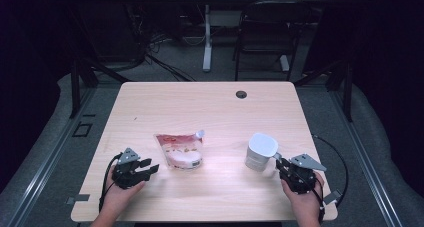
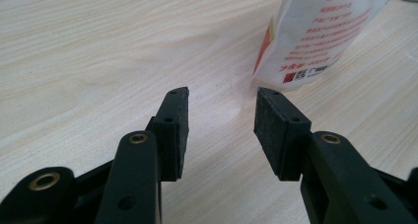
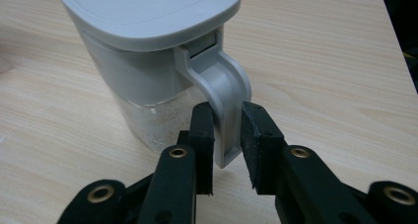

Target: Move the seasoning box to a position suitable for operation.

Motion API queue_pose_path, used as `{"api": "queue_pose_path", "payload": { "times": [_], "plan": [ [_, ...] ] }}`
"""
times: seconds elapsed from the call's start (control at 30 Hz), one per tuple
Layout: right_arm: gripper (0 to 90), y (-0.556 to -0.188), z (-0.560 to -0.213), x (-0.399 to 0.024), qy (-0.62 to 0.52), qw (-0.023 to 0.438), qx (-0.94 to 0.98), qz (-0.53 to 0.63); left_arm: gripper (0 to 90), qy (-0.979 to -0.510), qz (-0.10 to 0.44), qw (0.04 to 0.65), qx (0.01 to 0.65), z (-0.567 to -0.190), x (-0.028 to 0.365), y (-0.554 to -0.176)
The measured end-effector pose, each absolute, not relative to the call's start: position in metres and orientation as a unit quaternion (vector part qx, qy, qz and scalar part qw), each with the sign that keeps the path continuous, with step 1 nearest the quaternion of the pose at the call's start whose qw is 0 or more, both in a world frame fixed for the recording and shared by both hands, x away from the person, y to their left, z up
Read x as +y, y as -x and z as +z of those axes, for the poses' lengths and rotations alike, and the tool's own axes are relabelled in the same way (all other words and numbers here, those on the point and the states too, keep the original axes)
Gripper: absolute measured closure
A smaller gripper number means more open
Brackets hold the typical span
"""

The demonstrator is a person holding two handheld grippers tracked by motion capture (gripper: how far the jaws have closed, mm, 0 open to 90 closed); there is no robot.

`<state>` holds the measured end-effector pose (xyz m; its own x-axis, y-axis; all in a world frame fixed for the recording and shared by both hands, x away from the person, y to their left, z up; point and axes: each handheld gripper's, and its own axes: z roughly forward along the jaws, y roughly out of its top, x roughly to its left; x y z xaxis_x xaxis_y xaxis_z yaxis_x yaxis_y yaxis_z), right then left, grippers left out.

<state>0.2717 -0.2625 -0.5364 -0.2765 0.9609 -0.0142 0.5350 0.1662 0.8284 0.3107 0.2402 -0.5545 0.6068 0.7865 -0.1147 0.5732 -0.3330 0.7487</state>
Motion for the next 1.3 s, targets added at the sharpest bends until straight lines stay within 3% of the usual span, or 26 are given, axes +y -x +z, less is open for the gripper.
{"api": "queue_pose_path", "payload": {
  "times": [0.7, 0.87, 0.97, 1.07, 1.3],
  "plan": [
    [70.5, -0.316, -0.548, -0.267, -0.556, 0.307, 0.686, 0.355, 57.2, -0.808, 0.134, 0.390, 0.421, -0.556, 0.239, -0.311],
    [72.8, -0.322, -0.548, -0.270, -0.561, 0.308, 0.682, 0.355, 57.3, -0.808, 0.136, 0.391, 0.420, -0.555, 0.240, -0.312],
    [80.0, -0.321, -0.546, -0.277, -0.571, 0.292, 0.669, 0.376, 57.3, -0.806, 0.135, 0.392, 0.422, -0.556, 0.240, -0.312],
    [79.4, -0.321, -0.546, -0.282, -0.573, 0.274, 0.666, 0.391, 57.3, -0.807, 0.135, 0.392, 0.422, -0.556, 0.240, -0.312],
    [80.9, -0.321, -0.545, -0.282, -0.560, 0.281, 0.680, 0.380, 57.3, -0.808, 0.135, 0.390, 0.420, -0.556, 0.239, -0.312]
  ]
}}
